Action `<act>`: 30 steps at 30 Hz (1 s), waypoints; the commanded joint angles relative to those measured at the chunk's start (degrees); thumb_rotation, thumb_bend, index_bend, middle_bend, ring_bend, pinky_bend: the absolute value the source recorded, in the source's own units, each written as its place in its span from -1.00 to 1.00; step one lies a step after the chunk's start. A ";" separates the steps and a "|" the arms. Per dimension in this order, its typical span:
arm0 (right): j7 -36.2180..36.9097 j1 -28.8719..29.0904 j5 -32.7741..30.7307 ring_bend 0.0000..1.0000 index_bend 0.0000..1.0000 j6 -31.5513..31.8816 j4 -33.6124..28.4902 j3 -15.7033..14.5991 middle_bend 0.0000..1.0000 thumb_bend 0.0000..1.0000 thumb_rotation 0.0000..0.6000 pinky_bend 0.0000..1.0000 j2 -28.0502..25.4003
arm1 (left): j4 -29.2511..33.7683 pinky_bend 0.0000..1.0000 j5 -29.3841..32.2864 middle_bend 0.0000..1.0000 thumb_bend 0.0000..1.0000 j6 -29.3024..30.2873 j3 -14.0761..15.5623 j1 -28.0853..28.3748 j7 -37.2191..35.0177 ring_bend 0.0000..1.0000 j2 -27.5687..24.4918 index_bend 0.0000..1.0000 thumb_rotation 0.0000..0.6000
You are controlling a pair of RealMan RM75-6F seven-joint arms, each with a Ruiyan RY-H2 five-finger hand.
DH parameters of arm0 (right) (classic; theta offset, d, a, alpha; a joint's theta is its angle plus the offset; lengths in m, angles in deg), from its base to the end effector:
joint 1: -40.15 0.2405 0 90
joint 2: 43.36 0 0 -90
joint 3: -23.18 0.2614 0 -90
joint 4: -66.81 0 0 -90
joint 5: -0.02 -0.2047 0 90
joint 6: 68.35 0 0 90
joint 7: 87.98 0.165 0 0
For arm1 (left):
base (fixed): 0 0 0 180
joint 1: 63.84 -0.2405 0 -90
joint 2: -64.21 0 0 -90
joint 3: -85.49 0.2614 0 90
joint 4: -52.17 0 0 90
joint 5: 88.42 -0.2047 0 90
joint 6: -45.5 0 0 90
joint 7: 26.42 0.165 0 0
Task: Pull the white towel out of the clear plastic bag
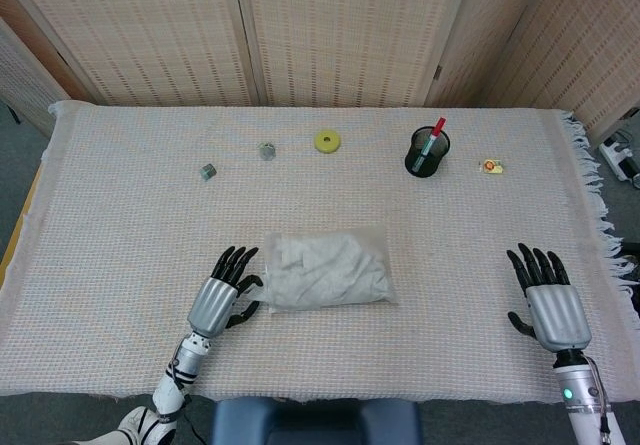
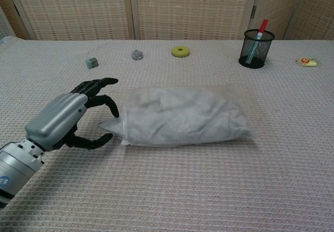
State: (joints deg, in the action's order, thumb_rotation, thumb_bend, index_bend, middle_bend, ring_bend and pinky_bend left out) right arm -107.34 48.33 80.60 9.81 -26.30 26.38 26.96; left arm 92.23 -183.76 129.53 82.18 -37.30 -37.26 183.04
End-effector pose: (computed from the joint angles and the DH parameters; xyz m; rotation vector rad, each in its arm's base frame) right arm -0.3084 -0.2185 0.1161 1.5029 -0.8293 0.6767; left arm -0.1909 0.2877 -0.0895 -1.6709 -0.8109 -1.3805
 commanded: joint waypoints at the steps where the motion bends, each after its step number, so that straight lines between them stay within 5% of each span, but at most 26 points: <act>1: -0.18 0.01 -0.26 -1.00 -1.00 -0.08 0.06 0.02 -1.00 -0.67 1.00 -1.00 0.09 | -1.40 -0.82 0.61 -0.78 -0.31 -0.48 -0.08 0.43 -1.00 -1.00 0.75 -0.04 1.00; 24: 1.26 1.87 1.23 -1.00 -1.00 -2.05 2.75 -0.70 -1.00 -0.67 1.00 -1.00 4.30 | -7.68 -0.83 0.44 -0.75 0.12 0.37 1.49 3.06 -5.22 -1.00 4.06 0.30 1.00; 30: 8.69 4.16 6.65 -1.00 -0.48 -0.95 13.12 -0.54 -1.00 -0.63 1.00 -1.00 14.42 | -5.80 -0.83 -0.43 -0.75 0.15 1.82 2.36 3.20 -4.03 -1.00 3.21 0.32 1.00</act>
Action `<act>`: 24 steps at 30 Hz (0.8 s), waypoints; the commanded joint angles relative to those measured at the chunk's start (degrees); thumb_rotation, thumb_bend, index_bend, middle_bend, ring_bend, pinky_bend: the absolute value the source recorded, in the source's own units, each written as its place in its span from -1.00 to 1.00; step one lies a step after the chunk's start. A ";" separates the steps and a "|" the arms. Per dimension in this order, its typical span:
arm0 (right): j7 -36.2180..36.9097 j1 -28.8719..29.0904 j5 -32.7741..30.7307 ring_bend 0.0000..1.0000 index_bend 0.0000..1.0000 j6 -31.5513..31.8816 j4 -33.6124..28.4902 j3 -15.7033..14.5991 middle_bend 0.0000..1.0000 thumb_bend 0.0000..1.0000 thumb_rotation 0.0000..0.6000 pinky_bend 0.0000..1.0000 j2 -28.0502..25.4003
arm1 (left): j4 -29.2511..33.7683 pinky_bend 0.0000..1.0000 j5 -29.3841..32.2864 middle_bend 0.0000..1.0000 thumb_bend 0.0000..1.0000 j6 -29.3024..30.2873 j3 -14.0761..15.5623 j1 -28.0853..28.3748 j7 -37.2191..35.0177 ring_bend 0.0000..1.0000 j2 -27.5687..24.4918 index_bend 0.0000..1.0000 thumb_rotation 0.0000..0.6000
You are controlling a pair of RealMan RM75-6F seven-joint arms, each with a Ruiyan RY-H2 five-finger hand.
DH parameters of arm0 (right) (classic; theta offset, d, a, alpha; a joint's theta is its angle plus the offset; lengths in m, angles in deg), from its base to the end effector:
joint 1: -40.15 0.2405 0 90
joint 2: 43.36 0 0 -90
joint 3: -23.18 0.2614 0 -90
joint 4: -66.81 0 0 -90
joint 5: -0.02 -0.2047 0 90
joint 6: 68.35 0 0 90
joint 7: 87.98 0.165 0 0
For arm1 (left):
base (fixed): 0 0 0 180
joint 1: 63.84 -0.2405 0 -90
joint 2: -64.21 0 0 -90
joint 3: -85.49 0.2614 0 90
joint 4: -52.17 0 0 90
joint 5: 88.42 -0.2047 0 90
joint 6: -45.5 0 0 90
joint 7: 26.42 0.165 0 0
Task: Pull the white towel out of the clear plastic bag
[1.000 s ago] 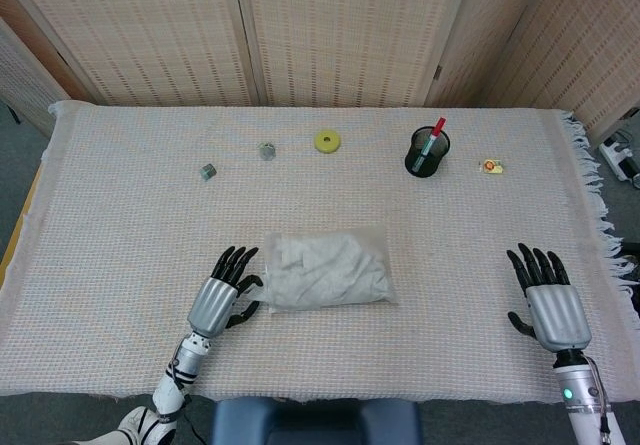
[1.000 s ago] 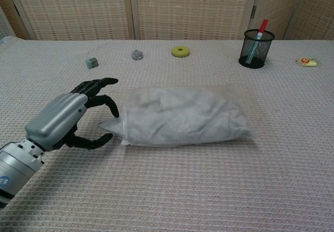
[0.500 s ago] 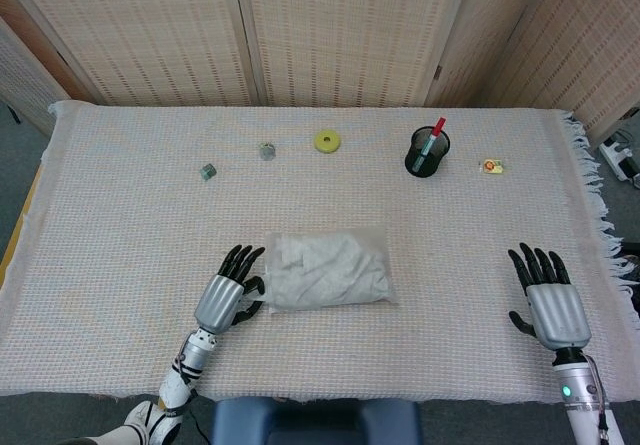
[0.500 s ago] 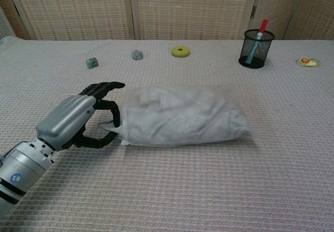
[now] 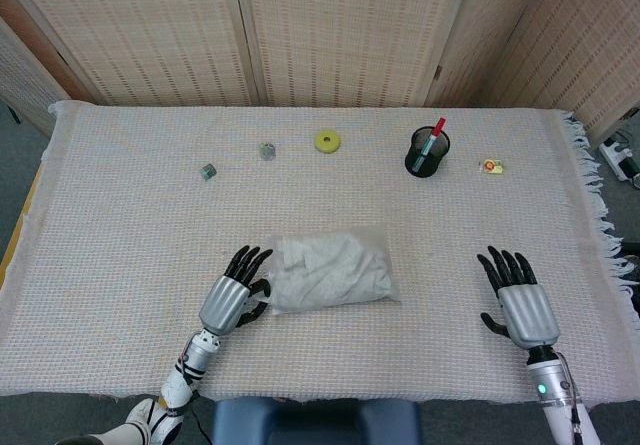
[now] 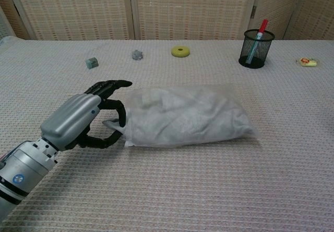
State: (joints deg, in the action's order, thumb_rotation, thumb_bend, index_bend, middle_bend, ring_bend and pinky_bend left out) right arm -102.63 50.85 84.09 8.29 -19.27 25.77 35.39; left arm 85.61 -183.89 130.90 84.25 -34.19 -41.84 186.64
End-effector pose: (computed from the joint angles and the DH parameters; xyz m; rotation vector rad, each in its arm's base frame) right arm -0.2970 -0.2295 0.0688 1.5655 -0.8736 0.7954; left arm -0.1760 0.2918 -0.1020 -1.7258 -0.7884 -1.4424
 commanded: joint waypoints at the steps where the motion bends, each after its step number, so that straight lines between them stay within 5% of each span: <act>1: 4.56 2.04 3.58 -1.00 -0.38 0.56 7.66 0.16 -1.00 -0.61 1.00 -1.00 7.58 | 1.21 -0.83 -0.38 -0.75 0.15 0.54 0.36 0.13 0.87 -1.00 -0.55 0.32 1.00; 5: 5.50 3.74 4.50 -1.00 -0.17 0.81 14.59 1.14 -0.96 -0.59 1.00 -1.00 14.36 | 2.81 -0.83 -0.43 -0.75 0.16 0.52 0.60 0.16 1.98 -1.00 -1.21 0.32 1.00; 12: 11.76 6.36 5.65 -1.00 -0.12 2.63 25.49 2.82 -0.92 -0.59 1.00 -1.00 24.59 | 4.33 -0.83 -0.02 -0.75 0.16 0.16 0.44 0.28 2.72 -1.00 -2.30 0.32 1.00; 24: 19.74 7.10 6.93 -1.00 -0.12 4.41 33.70 1.31 -0.92 -0.59 1.00 -1.00 31.19 | 6.03 -0.83 0.40 -0.75 0.16 0.00 0.10 0.58 3.39 -1.00 -4.04 0.32 1.00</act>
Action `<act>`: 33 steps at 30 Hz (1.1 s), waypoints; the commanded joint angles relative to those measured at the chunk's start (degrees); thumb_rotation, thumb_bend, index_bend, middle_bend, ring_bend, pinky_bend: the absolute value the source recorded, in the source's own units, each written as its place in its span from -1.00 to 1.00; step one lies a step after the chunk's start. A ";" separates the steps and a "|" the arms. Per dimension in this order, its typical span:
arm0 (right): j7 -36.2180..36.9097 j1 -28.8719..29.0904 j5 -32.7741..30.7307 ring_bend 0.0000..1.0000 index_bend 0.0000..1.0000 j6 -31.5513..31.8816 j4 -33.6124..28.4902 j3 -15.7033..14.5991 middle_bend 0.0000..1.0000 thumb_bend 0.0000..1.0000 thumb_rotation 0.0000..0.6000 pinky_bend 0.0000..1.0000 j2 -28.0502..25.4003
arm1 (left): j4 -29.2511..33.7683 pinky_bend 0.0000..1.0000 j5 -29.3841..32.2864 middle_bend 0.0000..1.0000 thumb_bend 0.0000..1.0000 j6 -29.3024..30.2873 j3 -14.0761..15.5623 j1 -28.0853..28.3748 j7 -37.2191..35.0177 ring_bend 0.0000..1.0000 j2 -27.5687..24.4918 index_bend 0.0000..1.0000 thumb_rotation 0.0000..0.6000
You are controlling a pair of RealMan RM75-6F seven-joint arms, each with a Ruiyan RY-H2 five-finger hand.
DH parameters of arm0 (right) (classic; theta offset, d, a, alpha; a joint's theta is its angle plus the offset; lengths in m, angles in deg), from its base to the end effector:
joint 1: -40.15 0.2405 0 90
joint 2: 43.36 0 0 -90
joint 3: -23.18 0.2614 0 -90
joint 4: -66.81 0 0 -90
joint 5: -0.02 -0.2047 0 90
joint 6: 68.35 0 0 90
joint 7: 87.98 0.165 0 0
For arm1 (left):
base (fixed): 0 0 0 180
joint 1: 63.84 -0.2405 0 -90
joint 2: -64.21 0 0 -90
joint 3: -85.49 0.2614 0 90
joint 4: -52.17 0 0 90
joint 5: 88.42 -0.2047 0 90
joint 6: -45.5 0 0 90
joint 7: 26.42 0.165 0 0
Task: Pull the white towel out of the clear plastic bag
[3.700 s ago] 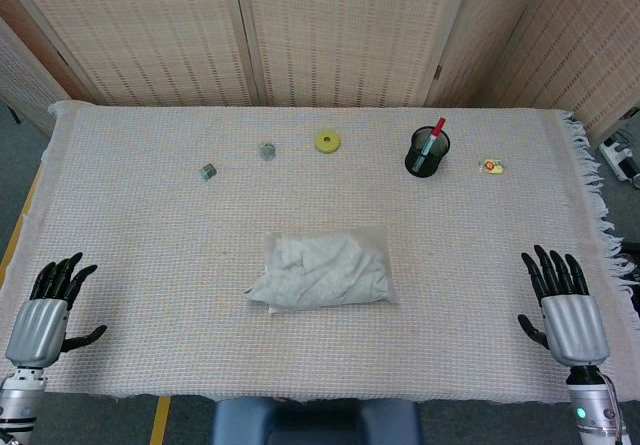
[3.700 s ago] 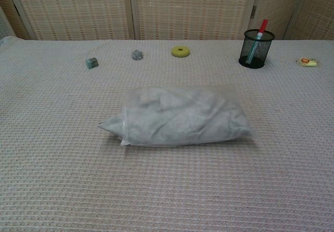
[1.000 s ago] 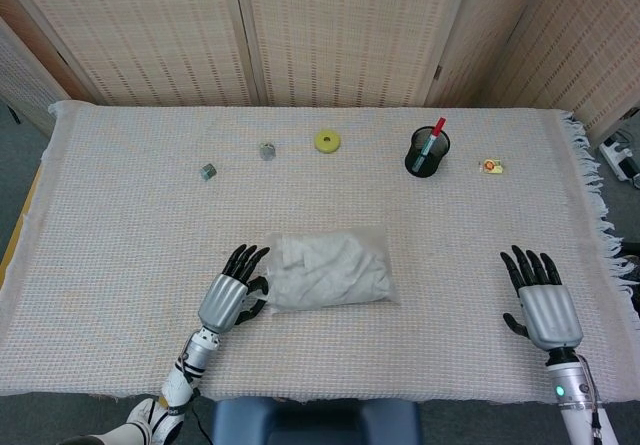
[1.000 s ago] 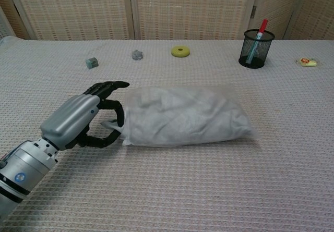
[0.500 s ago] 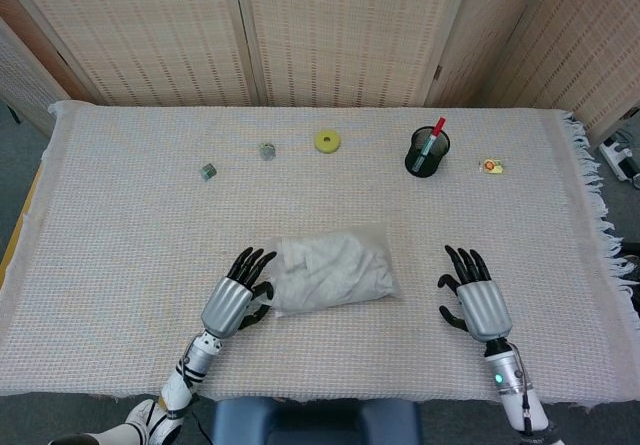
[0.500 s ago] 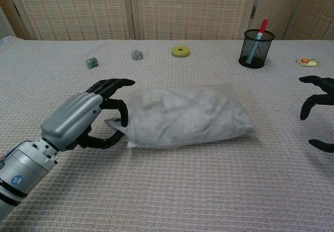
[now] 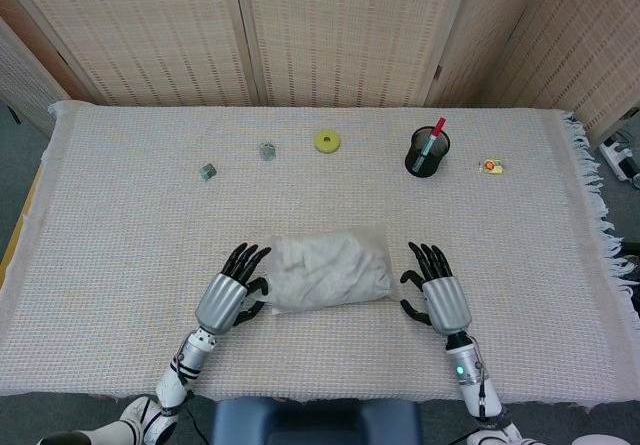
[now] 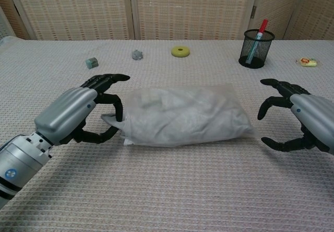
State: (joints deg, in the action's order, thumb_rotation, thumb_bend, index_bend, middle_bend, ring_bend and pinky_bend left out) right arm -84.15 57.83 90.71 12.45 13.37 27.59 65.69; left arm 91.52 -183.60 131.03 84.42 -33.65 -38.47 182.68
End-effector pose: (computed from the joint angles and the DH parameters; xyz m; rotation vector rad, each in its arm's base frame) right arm -0.2503 -0.2653 -0.0534 1.5404 -0.9287 1.1737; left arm -0.1752 0.2947 -0.0885 -1.7332 -0.7536 -1.4367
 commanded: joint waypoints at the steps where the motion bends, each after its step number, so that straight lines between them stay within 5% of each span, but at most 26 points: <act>1: 1.56 0.15 0.39 -1.00 -0.12 0.26 1.40 -0.67 -0.92 -0.59 1.00 -1.00 1.16 | 0.17 -0.83 0.16 -0.75 0.16 -0.24 -0.08 0.07 0.02 -1.00 -0.14 0.32 1.00; 18: 5.75 1.72 0.74 -1.00 0.03 3.30 10.15 0.26 -0.81 -0.57 1.00 -1.00 8.04 | 1.10 -0.83 0.18 -0.75 0.17 -0.30 -0.17 0.50 0.70 -1.00 -0.79 0.32 1.00; 33: 4.82 3.26 -0.59 -1.00 0.17 1.35 13.08 0.73 -0.79 -0.22 1.00 -1.00 9.31 | 1.93 -0.83 0.36 -0.75 0.20 -0.48 -0.39 0.78 0.59 -1.00 -1.90 0.32 1.00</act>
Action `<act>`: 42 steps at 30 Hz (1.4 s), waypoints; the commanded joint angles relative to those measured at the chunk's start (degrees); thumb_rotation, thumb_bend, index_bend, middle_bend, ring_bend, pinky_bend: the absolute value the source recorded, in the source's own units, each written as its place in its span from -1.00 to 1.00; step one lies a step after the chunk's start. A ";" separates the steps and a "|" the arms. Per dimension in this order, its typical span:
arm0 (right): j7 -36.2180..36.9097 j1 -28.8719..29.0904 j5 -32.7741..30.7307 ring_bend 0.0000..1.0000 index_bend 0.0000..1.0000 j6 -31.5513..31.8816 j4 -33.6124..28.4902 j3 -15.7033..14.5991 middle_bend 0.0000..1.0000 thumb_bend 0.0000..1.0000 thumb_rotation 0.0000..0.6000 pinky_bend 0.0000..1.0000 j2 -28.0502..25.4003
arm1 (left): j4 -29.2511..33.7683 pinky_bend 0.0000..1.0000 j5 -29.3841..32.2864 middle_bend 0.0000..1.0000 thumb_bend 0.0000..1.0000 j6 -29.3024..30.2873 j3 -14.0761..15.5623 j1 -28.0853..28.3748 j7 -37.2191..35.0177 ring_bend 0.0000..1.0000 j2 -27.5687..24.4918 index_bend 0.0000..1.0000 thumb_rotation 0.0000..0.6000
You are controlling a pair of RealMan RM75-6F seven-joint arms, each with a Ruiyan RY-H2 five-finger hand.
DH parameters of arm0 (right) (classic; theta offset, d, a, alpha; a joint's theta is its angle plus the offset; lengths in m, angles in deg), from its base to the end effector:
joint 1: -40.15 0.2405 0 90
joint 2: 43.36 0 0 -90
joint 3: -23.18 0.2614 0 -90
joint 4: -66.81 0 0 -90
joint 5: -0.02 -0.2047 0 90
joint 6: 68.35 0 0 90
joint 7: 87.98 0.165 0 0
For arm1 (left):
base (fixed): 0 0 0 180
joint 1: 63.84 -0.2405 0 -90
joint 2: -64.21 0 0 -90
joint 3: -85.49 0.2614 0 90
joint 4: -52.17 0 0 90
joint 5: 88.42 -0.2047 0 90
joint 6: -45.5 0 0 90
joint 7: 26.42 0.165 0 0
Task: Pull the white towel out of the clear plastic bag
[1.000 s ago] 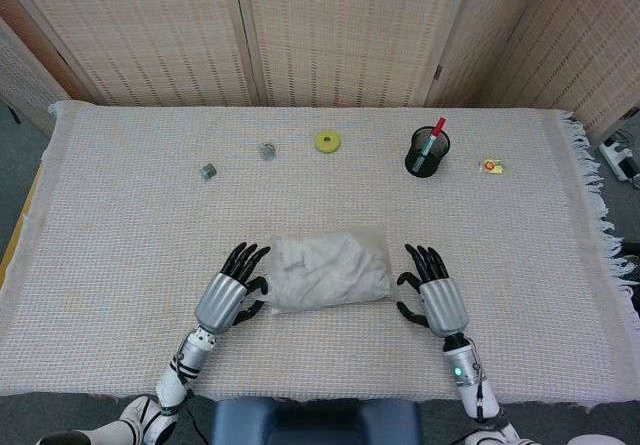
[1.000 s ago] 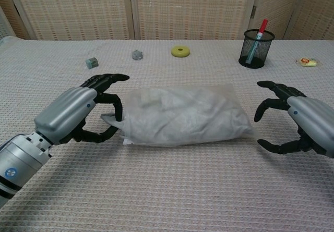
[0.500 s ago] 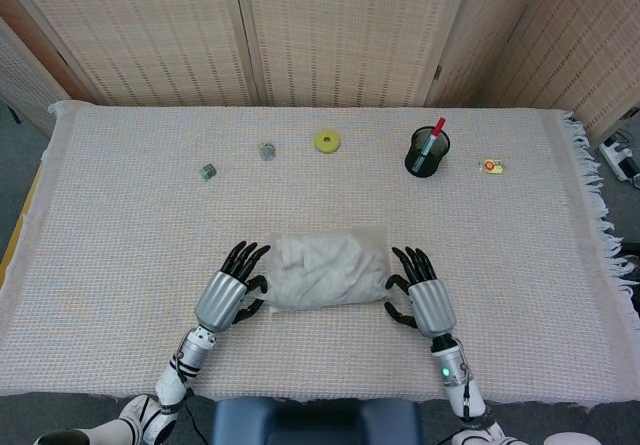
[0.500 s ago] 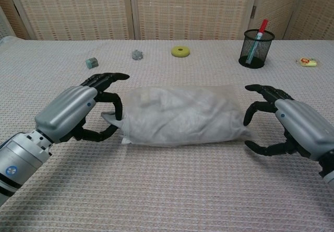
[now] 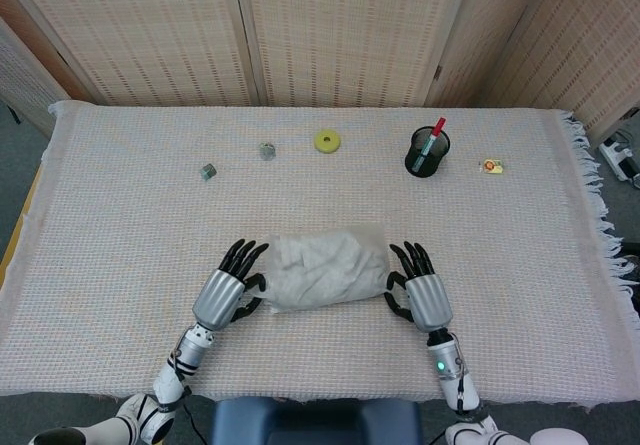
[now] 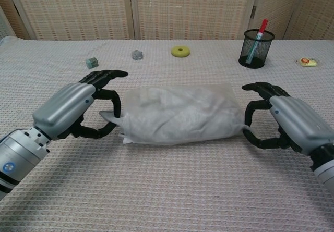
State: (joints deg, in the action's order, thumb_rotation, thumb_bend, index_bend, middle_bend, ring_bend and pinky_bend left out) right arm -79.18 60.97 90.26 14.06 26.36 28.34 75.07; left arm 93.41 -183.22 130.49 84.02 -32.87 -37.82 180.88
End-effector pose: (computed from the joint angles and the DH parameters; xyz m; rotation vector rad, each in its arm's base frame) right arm -0.2347 -0.2777 -0.0820 1.5179 -0.9110 1.2331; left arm -0.1753 0.3008 -0.0812 -1.7352 -0.7424 -1.4309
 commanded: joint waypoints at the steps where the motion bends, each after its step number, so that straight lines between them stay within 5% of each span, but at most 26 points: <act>1: -0.23 0.18 -0.21 -1.00 0.17 -0.41 0.09 -0.02 -0.79 -0.18 1.00 -1.00 -0.12 | 0.06 -0.83 -0.05 -0.75 0.20 0.10 0.04 0.00 -0.09 -1.00 -0.16 0.32 1.00; 13: -1.80 -0.13 -0.67 -1.00 0.26 -0.56 -1.64 -0.51 -0.74 0.25 1.00 -1.00 -1.83 | -0.06 -0.83 0.20 -0.75 0.21 0.79 -0.58 0.13 -0.27 -1.00 -1.32 0.31 1.00; 29: -8.26 -2.94 -2.23 -1.00 0.29 1.94 -10.22 0.27 -0.74 0.27 1.00 -1.00 -11.45 | -5.50 -0.83 2.09 -0.75 0.22 1.69 -2.06 -0.54 -2.98 -1.00 -5.32 0.31 1.00; 42: -11.28 -8.03 -6.06 -1.00 0.29 4.12 -15.44 1.63 -0.74 0.27 1.00 -1.00 -23.12 | -7.29 -0.83 5.33 -0.75 0.22 5.99 -2.43 -7.67 -6.98 -1.00 -12.62 0.32 1.00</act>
State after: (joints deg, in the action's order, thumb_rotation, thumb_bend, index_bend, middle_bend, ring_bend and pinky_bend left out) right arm -91.07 53.59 84.81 18.09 11.47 29.72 52.66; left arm 86.21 -178.32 136.16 81.49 -39.92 -44.34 168.77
